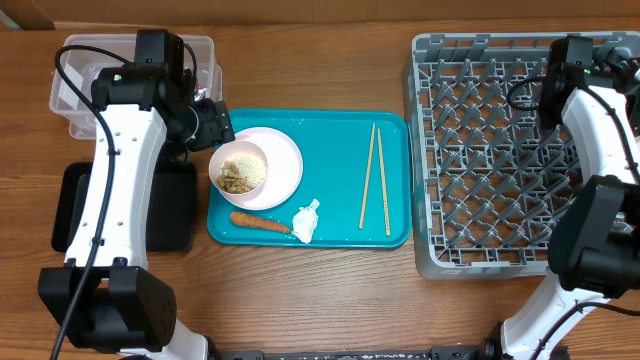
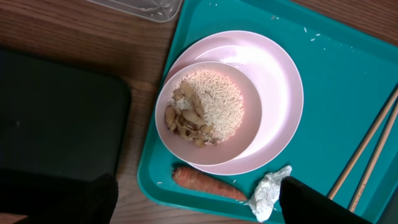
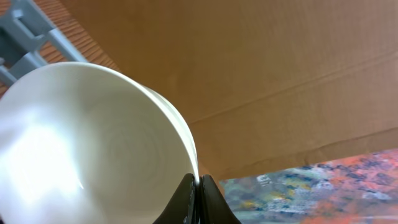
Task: Sort waste into correct bins and load items into the dishwasher
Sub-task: 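Set the bowl in the rack's far right and release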
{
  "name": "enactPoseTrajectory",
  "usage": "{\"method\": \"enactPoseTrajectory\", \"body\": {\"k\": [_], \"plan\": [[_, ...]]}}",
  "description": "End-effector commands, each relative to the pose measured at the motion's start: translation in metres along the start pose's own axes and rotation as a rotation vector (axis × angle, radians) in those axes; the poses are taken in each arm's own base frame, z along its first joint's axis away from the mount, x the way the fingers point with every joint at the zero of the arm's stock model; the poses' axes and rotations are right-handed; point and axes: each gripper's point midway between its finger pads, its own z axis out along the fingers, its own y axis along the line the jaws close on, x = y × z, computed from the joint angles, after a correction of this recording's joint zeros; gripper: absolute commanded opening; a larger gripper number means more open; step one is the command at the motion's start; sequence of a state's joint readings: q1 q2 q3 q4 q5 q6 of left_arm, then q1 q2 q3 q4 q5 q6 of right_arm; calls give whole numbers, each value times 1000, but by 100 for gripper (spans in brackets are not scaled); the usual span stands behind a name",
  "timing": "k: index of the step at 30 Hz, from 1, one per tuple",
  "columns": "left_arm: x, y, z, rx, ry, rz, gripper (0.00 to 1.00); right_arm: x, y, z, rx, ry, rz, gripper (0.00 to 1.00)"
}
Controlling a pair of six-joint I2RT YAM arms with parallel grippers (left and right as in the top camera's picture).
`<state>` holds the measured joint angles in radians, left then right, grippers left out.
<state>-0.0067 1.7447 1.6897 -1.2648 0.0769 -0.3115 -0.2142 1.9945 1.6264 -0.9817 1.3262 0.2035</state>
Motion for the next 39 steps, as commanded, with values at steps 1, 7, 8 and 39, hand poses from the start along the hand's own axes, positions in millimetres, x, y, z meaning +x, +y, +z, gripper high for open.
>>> {"method": "enactPoseTrajectory", "body": {"k": [1, 7, 8, 39], "plan": [[-4, -2, -8, 3, -27, 6, 85, 3, 11, -3, -30, 2, -19, 4], [-5, -2, -8, 5, -32, 6, 85, 8, 21, -11, -85, 12, -62, 4], [-5, -2, -8, 5, -32, 6, 85, 8, 23, -12, -93, 12, -63, 4], [-5, -2, -8, 5, -31, 6, 86, 9, 63, -57, -279, -26, -91, 15]]}}
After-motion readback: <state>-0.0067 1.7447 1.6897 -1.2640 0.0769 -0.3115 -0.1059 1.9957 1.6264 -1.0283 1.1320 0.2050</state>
